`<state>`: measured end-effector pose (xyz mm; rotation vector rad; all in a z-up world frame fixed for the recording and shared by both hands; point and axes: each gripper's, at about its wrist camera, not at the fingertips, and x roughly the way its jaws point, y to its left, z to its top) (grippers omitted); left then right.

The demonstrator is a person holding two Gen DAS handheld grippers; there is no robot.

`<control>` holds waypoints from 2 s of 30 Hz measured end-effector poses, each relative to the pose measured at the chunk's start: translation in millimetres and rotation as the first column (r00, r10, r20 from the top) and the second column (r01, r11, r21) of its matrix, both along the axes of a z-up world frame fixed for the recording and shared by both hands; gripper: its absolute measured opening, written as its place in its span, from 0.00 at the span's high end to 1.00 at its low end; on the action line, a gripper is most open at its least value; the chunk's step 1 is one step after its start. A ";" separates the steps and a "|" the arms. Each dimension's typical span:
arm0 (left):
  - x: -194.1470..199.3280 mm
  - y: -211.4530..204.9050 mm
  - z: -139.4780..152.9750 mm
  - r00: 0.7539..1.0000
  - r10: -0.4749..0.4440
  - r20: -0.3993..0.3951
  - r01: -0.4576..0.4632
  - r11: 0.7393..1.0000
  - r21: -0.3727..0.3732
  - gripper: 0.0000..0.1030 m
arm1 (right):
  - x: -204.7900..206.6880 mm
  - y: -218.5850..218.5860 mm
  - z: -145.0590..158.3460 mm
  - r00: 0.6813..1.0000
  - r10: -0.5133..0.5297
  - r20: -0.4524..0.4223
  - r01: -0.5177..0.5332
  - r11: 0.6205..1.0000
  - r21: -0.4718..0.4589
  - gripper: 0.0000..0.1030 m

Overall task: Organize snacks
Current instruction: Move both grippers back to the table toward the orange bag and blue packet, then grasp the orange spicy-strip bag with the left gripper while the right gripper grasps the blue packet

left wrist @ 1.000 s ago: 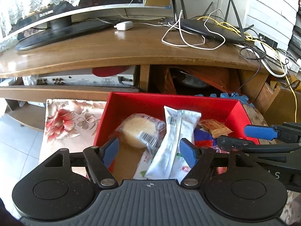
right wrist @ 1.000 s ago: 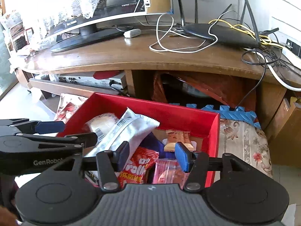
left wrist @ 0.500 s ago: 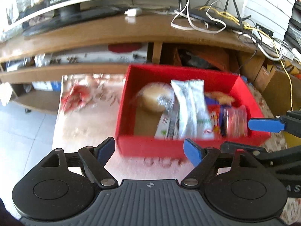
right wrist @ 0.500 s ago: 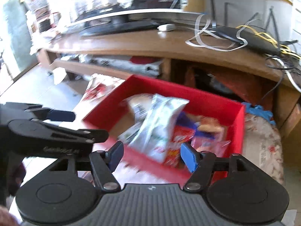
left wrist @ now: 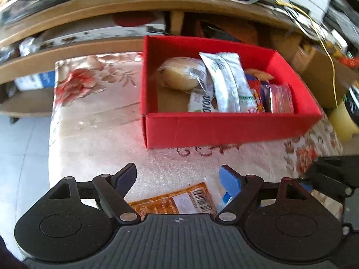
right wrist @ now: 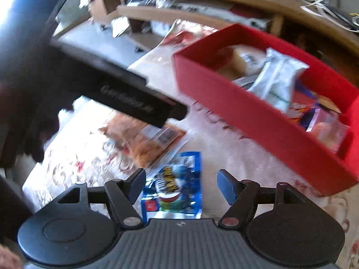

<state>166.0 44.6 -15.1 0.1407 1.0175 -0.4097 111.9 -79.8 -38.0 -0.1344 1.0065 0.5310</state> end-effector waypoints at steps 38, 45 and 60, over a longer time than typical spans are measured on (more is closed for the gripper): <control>-52.3 -3.5 -24.7 0.840 -0.498 -0.215 0.537 0.820 0.197 0.04 | -28.2 -31.5 -39.7 0.993 0.023 -0.113 -0.025 0.999 -0.021 0.04; -63.5 -1.5 -29.2 0.783 -0.570 -0.247 0.616 0.763 0.193 0.01 | -30.2 -22.9 -42.9 0.995 0.012 -0.103 -0.018 0.998 -0.059 0.02; -61.3 -13.0 -21.1 0.656 -0.679 -0.330 0.754 0.605 0.254 0.00 | -28.7 -23.5 -43.1 0.993 0.042 -0.110 -0.051 0.995 -0.083 0.02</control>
